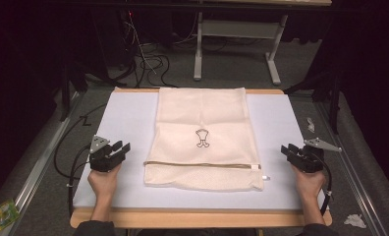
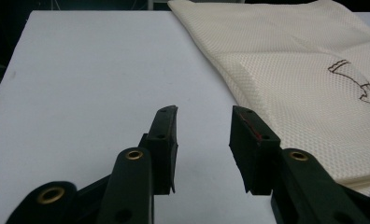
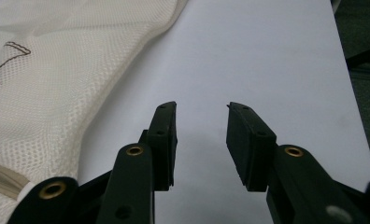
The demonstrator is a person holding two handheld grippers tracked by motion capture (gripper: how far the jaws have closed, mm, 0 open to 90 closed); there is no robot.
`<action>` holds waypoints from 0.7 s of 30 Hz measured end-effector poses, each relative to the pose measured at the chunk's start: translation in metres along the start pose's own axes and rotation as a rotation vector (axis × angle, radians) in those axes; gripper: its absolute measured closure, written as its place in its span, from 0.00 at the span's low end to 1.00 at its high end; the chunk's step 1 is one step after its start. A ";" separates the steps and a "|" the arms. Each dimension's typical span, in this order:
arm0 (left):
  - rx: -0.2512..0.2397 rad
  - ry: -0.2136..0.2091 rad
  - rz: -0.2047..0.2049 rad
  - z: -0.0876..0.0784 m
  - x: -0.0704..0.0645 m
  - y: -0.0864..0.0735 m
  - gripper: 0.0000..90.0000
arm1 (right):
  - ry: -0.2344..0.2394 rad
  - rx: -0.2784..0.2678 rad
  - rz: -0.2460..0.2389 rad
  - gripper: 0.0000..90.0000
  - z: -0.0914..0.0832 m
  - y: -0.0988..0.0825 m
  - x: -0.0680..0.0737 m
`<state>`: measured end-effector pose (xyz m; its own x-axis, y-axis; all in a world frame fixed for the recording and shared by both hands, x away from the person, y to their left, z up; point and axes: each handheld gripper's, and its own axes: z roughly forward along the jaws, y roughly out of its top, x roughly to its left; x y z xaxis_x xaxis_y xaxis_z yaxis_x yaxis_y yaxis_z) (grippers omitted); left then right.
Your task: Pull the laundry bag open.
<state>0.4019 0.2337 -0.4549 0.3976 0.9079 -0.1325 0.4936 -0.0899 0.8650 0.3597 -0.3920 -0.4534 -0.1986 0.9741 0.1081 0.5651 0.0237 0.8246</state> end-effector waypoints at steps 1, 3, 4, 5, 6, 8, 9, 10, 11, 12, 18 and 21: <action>0.002 0.002 -0.003 0.002 0.000 0.000 0.69 | -0.003 0.003 0.005 0.71 0.001 -0.001 0.000; 0.009 0.009 -0.002 0.005 0.000 -0.001 0.68 | -0.009 0.008 0.006 0.71 0.002 -0.003 -0.001; 0.011 0.010 -0.001 0.007 0.000 -0.002 0.68 | -0.011 0.010 0.007 0.71 0.003 -0.004 -0.001; 0.012 0.014 0.000 0.008 0.000 -0.002 0.68 | -0.013 0.012 0.001 0.71 0.003 -0.004 -0.001; 0.016 0.013 0.002 0.010 0.000 -0.003 0.67 | -0.014 0.013 0.000 0.71 0.004 -0.004 -0.001; 0.022 0.017 -0.005 0.012 0.000 -0.003 0.67 | -0.015 0.012 0.002 0.70 0.005 -0.004 -0.001; 0.021 0.016 -0.007 0.013 0.000 -0.004 0.67 | -0.017 0.007 0.001 0.70 0.005 -0.004 -0.001; 0.019 0.015 -0.009 0.015 0.000 -0.004 0.66 | -0.017 0.005 0.004 0.70 0.005 -0.004 -0.001; 0.022 0.018 -0.007 0.015 -0.001 -0.004 0.66 | -0.019 0.005 0.005 0.70 0.006 -0.004 -0.001; 0.021 0.018 -0.007 0.017 -0.001 -0.004 0.66 | -0.021 0.006 0.003 0.70 0.006 -0.004 -0.001; 0.029 0.024 -0.022 0.023 0.000 -0.005 0.66 | -0.034 0.016 0.007 0.69 0.011 -0.005 -0.001; 0.042 0.039 -0.017 0.026 0.001 -0.007 0.66 | -0.036 0.014 -0.006 0.69 0.013 -0.005 0.001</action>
<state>0.4197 0.2248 -0.4736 0.3591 0.9246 -0.1276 0.5327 -0.0908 0.8414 0.3669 -0.3879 -0.4641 -0.1730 0.9814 0.0832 0.5751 0.0321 0.8175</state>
